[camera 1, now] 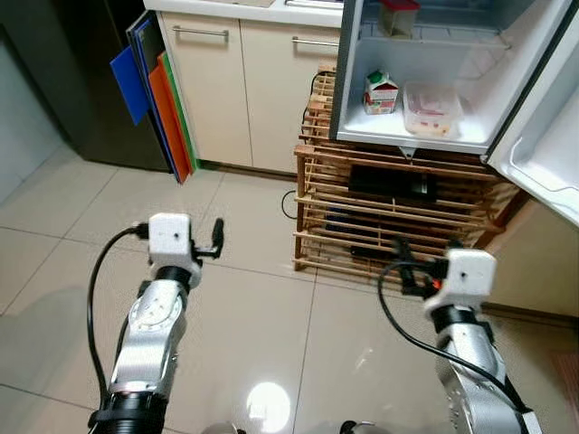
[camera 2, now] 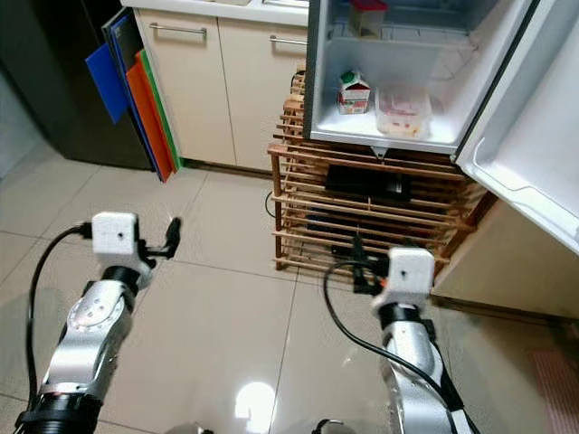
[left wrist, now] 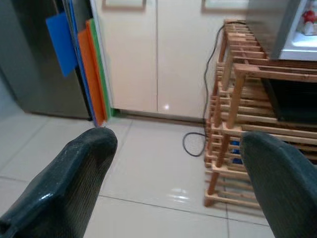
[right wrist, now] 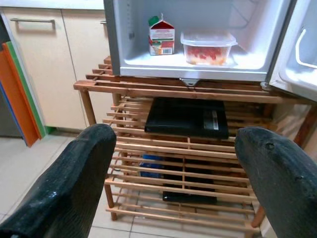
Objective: Restocking fridge
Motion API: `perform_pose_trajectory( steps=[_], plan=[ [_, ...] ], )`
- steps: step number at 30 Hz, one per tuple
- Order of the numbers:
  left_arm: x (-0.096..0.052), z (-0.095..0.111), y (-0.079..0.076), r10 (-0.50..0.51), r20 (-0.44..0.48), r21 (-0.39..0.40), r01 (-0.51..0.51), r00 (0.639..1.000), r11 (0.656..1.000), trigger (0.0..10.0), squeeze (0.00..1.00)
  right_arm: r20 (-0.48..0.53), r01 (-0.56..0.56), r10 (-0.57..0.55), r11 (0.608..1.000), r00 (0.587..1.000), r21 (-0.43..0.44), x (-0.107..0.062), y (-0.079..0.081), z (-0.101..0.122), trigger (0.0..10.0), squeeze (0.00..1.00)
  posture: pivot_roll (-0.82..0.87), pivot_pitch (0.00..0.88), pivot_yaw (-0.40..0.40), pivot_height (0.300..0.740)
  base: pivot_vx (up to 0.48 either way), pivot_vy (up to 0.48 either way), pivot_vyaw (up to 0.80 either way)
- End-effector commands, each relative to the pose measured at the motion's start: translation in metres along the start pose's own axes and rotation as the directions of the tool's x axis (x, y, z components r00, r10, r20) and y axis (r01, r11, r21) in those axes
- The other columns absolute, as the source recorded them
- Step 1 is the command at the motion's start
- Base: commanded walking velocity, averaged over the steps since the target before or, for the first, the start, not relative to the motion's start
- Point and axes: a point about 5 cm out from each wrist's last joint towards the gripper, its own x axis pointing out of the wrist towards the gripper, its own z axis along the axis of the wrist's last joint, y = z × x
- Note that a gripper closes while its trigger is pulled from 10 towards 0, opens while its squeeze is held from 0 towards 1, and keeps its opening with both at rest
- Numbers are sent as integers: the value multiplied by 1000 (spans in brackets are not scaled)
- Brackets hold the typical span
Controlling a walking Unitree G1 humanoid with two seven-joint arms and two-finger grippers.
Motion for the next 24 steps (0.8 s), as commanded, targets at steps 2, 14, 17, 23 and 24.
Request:
perform_pose_trajectory(
  steps=[2,14,17,23,24],
  plan=[
    [6,7,-10,-39,18,-2,39,999,999,10000,0,33,20,-20,1000,999,8,0,-1,6,10000,0,29,40,54,740,0,0,0],
    [7,14,-18,-103,48,44,101,994,994,10000,0,50,55,-56,998,997,7,8,-5,9,10000,0,22,30,59,740,0,-40,0],
    [8,15,-23,-120,60,48,117,991,992,10000,0,51,47,-48,999,998,5,10,-2,10,10000,0,24,25,57,740,0,-471,0],
    [10,15,-29,-150,69,48,147,986,988,10000,0,51,24,-24,1000,998,-3,16,1,10,10000,0,24,11,52,740,0,-458,0],
    [11,14,-30,-149,61,48,146,987,988,10000,0,50,20,-19,1000,999,-6,18,2,10,10000,0,23,6,52,740,0,-450,0]
  ],
)
